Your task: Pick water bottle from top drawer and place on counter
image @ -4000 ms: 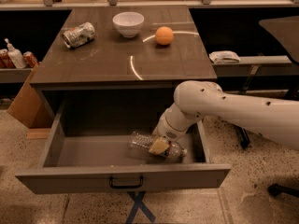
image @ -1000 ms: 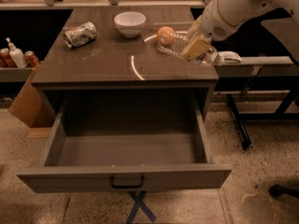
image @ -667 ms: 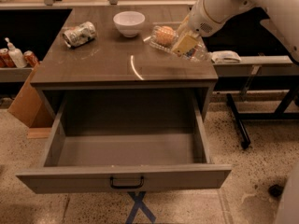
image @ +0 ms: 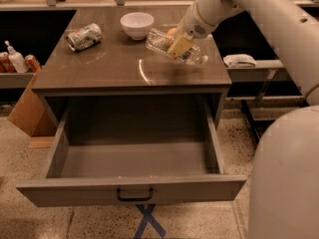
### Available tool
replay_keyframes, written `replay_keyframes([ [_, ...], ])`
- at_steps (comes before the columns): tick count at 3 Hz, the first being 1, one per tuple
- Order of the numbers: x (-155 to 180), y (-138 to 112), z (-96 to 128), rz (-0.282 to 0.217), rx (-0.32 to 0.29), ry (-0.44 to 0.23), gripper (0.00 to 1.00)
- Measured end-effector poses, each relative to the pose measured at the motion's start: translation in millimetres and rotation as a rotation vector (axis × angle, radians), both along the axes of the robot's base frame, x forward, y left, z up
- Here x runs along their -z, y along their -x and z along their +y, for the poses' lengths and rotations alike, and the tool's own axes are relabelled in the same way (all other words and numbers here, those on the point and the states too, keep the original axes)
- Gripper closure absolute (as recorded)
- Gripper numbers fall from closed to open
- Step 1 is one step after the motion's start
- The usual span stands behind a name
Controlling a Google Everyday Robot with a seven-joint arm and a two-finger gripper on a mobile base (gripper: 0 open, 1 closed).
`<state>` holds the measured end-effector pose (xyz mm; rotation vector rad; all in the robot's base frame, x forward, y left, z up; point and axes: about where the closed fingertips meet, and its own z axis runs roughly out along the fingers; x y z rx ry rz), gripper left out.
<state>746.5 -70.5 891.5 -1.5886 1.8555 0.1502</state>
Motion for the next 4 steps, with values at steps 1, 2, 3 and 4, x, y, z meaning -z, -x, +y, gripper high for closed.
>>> replay_keyframes([
  [1,7.8,-7.4,14.1,0.022,-0.019,-0.011,0.34],
  [2,13.9,-11.1,22.3,0.043,-0.031,-0.016,0.11],
  [3,16.4,-12.8,25.7,0.058,-0.039,-0.017,0.0],
  [4,16.3,-12.8,25.9,0.058,-0.04,-0.018,0.0],
])
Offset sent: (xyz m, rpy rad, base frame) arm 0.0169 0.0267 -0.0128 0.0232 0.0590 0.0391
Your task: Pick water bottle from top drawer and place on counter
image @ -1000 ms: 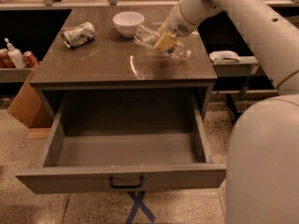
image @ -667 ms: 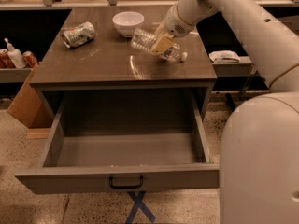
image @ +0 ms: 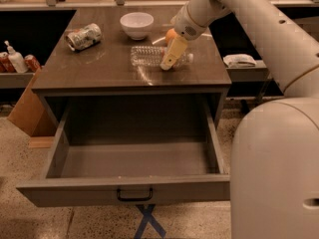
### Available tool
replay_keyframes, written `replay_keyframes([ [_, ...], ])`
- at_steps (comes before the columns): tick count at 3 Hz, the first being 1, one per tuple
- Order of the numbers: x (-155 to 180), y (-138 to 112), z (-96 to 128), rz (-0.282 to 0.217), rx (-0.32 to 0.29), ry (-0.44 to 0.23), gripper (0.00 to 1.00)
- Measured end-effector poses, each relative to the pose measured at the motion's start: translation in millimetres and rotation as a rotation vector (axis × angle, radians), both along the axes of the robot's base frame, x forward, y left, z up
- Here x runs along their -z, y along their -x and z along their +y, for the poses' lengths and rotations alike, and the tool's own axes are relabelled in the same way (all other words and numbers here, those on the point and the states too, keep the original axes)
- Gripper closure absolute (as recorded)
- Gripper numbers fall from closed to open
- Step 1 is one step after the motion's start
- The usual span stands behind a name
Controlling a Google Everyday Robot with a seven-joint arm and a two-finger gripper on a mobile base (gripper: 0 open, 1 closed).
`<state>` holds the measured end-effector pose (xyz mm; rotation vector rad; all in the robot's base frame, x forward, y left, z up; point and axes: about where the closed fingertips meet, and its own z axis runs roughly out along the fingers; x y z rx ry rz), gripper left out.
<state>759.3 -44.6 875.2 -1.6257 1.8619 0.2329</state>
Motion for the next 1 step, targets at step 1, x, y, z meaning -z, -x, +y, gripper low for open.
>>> replay_keyframes([
  [1,-19.4,5.7,-26.1,-0.04,0.049,-0.025,0.0],
])
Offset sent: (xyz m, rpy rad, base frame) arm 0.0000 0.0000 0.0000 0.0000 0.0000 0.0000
